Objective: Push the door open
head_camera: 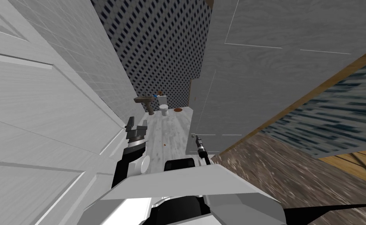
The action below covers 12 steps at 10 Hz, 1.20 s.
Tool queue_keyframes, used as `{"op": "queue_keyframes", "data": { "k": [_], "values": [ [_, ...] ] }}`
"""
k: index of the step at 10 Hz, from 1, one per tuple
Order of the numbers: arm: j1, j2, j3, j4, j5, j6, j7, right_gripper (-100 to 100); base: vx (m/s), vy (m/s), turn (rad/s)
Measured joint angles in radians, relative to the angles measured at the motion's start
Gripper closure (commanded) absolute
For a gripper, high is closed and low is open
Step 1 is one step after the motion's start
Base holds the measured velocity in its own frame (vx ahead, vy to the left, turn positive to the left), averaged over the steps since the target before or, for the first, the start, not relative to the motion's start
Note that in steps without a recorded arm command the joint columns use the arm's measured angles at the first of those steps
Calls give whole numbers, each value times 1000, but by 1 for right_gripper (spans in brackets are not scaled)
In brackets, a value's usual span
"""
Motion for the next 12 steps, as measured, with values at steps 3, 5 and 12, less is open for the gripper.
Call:
{"op": "queue_keyframes", "data": {
  "k": [3,5,12],
  "values": [
    [10,0,3,-15,-2,6,0,-100,-207,107,-28],
    [20,9,7,-28,-4,11,-1,-100,-211,110,-51],
    [23,13,3,-29,-7,8,3,-100,76,7,9]
  ]
}}
